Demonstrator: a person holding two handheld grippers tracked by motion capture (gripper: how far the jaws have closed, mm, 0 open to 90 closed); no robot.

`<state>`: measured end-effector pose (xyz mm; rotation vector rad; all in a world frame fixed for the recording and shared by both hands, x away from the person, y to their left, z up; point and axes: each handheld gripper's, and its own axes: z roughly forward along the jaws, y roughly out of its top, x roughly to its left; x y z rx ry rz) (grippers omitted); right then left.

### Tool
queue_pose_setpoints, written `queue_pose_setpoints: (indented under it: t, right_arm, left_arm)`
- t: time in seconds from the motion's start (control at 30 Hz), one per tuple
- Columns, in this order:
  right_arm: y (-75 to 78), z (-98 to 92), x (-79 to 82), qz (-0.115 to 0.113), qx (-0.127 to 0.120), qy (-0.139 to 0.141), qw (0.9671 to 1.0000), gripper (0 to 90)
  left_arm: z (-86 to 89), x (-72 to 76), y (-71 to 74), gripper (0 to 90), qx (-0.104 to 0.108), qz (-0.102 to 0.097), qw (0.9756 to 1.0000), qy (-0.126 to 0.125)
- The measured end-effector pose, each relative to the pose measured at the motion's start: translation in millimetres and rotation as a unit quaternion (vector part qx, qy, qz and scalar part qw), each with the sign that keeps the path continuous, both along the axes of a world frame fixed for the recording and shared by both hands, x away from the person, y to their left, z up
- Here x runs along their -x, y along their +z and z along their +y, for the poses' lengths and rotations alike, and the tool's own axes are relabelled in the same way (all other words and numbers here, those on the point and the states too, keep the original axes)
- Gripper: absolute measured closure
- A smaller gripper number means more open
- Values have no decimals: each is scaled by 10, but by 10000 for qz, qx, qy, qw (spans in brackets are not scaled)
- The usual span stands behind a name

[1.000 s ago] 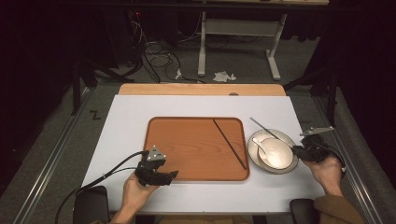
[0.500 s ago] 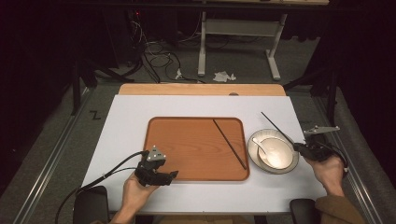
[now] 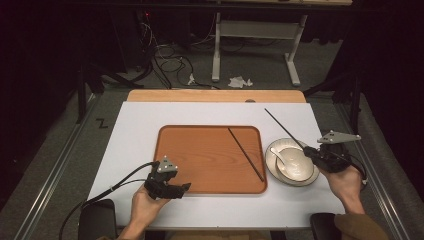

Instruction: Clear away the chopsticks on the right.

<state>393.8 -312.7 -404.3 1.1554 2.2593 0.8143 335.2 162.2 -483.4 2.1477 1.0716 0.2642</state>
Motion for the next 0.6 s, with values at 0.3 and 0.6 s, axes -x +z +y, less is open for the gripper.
queue_pose_setpoints:
  t: [0.3,0.6]
  right_arm:
    - [88,476,167,-89,-181,554,9983,861]
    - [-113,910,188,291,-137,978,9947,861]
  left_arm:
    - [5,2,8,321,11,-18,10000,-6]
    - [5,2,10,321,33,-29,10000,0]
